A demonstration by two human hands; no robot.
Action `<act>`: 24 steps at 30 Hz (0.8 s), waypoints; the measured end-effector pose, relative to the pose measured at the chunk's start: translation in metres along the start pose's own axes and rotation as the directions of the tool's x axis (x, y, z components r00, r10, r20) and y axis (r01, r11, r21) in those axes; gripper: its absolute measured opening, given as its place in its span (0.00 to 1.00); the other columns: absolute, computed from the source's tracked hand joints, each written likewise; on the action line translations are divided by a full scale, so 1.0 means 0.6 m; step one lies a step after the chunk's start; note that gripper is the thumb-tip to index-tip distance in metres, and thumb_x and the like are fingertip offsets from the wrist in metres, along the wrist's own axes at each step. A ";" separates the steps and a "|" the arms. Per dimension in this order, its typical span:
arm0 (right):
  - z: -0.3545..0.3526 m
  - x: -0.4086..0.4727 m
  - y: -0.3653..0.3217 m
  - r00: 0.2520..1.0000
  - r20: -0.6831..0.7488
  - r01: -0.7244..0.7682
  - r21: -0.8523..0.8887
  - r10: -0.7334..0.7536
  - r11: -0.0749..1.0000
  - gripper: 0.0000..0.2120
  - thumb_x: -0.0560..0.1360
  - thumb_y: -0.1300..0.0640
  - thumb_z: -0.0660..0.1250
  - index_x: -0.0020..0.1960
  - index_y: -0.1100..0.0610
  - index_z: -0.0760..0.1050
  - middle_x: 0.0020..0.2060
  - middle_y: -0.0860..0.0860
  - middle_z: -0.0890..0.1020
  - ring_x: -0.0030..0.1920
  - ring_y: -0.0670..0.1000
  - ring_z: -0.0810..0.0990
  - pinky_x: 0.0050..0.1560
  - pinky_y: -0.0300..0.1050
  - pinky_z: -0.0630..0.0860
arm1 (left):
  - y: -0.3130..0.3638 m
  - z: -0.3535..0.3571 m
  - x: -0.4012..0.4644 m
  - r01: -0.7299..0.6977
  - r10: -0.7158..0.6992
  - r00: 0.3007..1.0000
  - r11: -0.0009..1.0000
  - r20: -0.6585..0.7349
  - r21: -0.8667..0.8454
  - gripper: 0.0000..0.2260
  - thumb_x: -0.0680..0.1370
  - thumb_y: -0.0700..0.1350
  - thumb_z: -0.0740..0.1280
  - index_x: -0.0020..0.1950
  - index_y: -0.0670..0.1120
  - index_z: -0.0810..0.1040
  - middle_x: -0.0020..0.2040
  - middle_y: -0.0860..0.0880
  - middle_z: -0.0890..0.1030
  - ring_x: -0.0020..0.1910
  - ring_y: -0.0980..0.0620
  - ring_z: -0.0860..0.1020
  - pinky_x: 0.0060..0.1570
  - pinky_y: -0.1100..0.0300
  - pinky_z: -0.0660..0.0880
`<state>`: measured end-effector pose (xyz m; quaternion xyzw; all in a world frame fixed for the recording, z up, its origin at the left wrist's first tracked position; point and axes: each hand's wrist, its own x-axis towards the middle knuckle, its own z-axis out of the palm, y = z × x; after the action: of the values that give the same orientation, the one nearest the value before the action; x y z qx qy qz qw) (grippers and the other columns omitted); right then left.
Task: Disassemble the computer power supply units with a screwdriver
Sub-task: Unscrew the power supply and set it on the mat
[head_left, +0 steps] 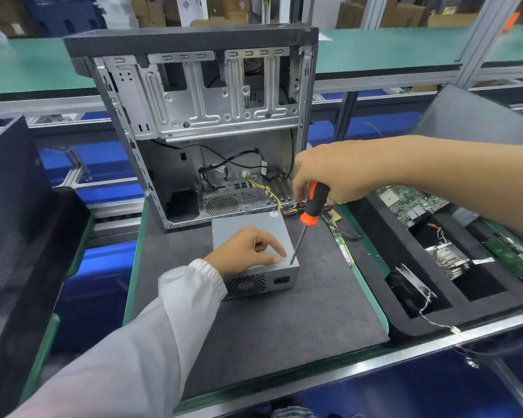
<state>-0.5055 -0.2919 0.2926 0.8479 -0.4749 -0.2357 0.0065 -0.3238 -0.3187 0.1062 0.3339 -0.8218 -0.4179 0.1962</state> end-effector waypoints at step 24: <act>-0.013 0.015 -0.005 0.988 0.039 -0.154 0.169 0.150 0.974 0.19 0.77 0.42 0.64 0.42 0.59 0.75 0.22 0.50 0.77 0.25 0.50 0.78 0.31 0.38 0.75 | 0.003 0.044 0.010 0.008 0.005 0.999 0.957 -0.043 0.289 0.03 0.75 0.46 0.71 0.42 0.52 0.79 0.31 0.55 0.66 0.31 0.58 0.67 0.34 0.62 0.63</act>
<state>-0.4959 -0.2994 0.2954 0.8033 -0.5570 -0.2037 -0.0544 -0.3446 -0.3076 0.0926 0.3685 -0.8695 -0.2860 0.1628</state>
